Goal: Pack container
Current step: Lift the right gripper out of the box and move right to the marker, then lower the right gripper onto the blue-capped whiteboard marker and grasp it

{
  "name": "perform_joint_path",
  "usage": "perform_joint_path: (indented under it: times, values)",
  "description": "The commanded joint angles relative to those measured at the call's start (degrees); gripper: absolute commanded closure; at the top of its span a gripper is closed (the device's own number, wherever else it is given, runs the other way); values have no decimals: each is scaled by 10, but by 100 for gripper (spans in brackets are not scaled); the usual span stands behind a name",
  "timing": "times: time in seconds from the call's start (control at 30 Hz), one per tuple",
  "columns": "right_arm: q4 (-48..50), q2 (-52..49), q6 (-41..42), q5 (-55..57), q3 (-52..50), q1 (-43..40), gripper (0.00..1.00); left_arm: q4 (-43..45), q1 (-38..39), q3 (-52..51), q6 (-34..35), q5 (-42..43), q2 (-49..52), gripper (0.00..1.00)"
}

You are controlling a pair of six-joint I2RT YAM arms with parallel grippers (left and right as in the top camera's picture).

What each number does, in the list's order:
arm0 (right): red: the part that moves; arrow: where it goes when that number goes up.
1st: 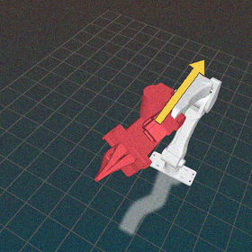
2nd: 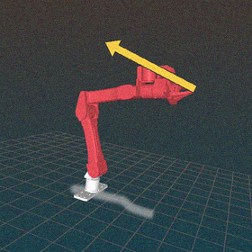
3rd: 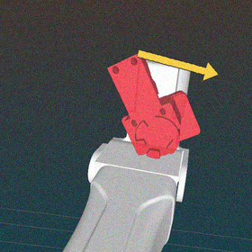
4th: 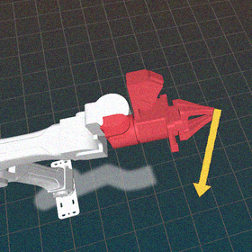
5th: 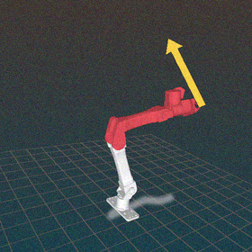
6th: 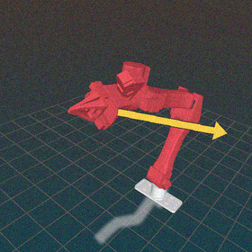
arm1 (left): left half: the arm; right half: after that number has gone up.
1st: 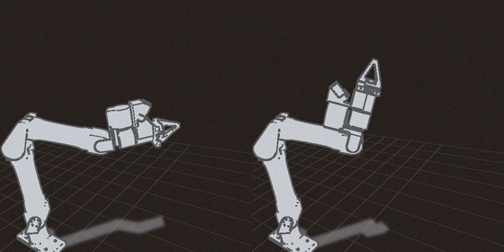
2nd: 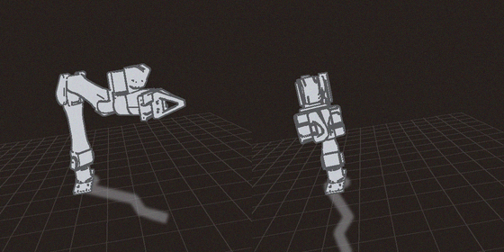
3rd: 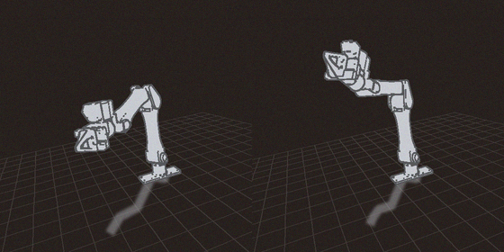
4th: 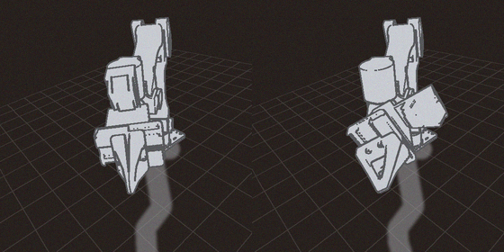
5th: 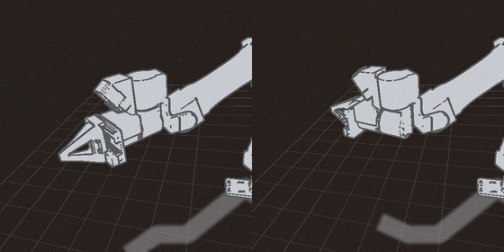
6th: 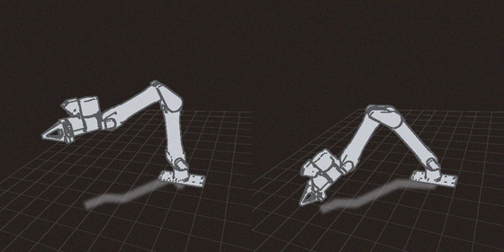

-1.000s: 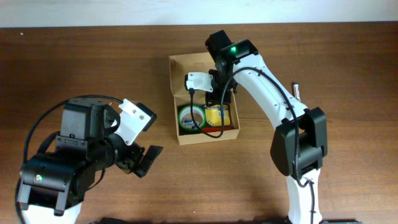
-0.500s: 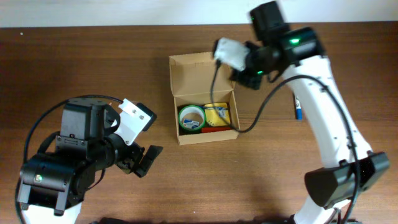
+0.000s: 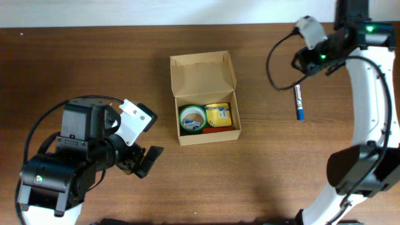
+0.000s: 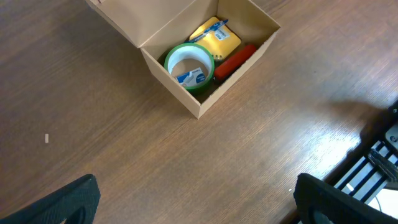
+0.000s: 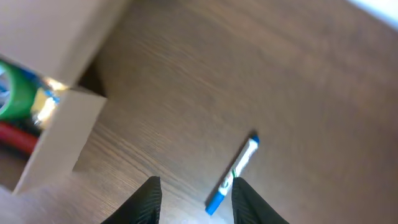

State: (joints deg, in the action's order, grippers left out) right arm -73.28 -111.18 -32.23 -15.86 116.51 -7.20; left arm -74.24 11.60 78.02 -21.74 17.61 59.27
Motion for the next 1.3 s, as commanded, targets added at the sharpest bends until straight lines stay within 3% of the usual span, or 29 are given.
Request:
perform_joint_path:
  times: [0.0, 0.37, 0.7, 1.27]
  values:
    - [0, -35, 79, 0, 4, -26, 63, 0, -3, 8, -11, 2, 0, 1]
    - [0, -139, 205, 66, 4, -48, 63, 0, -3, 8, -11, 2, 0, 1]
    - [16, -205, 259, 91, 1, -48, 63, 0, -3, 8, -11, 2, 0, 0]
    - [125, -216, 259, 91, -96, -48, 63, 0, -3, 8, -11, 2, 0, 0]
